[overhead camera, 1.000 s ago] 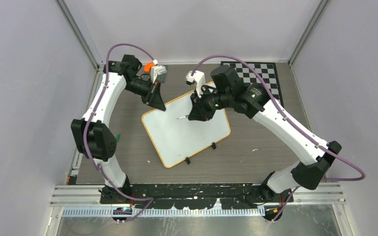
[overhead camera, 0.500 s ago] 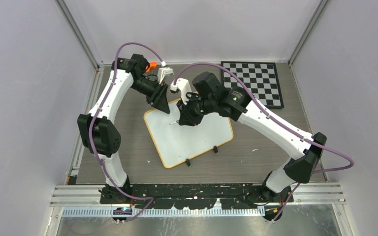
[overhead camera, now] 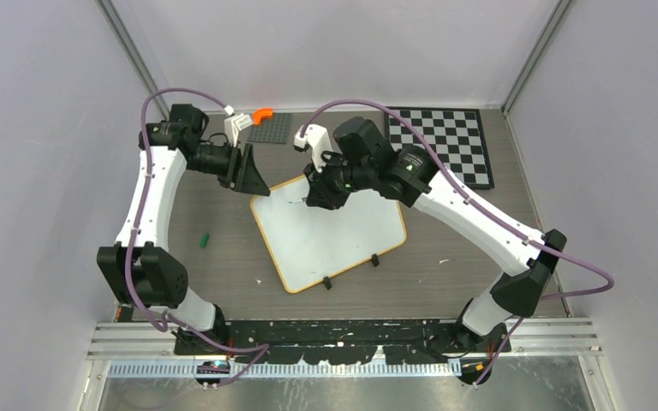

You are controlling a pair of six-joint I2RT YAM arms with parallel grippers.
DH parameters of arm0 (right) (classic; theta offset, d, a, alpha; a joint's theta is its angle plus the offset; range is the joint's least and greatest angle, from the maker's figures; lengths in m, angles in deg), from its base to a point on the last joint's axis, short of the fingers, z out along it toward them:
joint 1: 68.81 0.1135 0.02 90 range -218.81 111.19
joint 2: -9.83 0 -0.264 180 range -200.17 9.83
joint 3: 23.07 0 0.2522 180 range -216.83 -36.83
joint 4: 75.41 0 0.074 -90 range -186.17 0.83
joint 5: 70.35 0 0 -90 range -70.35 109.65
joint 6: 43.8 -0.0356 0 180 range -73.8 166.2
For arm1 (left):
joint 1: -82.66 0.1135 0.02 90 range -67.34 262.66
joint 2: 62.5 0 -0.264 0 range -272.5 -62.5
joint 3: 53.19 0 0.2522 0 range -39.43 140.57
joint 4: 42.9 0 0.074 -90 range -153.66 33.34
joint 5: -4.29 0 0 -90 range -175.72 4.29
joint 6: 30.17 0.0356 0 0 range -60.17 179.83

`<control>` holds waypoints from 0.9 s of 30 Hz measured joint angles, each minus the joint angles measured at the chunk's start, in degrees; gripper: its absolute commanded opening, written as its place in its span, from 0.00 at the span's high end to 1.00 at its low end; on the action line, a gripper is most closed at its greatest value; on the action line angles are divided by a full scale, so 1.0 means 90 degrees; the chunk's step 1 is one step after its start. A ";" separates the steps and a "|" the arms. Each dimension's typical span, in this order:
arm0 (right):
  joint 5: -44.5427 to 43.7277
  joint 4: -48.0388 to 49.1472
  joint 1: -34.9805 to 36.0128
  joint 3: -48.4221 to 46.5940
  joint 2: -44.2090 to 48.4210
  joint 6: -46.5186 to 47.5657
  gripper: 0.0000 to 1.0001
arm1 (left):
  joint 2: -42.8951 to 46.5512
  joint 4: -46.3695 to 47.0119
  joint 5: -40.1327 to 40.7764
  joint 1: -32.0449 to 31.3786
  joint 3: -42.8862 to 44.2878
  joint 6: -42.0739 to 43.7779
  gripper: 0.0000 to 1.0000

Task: Write a sentence on the whiteboard

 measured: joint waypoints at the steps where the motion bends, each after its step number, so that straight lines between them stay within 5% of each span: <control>1: -0.0053 0.0044 0.0015 -0.0061 -0.0036 -0.0015 1.00 | 0.0104 0.0056 -0.0041 0.0039 -0.0153 -0.0056 0.43; 13: -0.0675 0.0510 0.0440 -0.0316 -0.0806 -0.0437 1.00 | 0.0238 0.0835 -0.0350 0.0432 -0.0908 -0.0673 0.58; 21: -0.0865 0.0614 0.0619 -0.0459 -0.1003 -0.0593 1.00 | 0.0238 0.0959 -0.0471 0.0495 -0.1083 -0.0748 0.56; 27: -0.0879 0.0687 0.0668 -0.0644 -0.1107 -0.0641 1.00 | 0.0211 0.0923 -0.0566 0.0495 -0.1156 -0.0646 0.75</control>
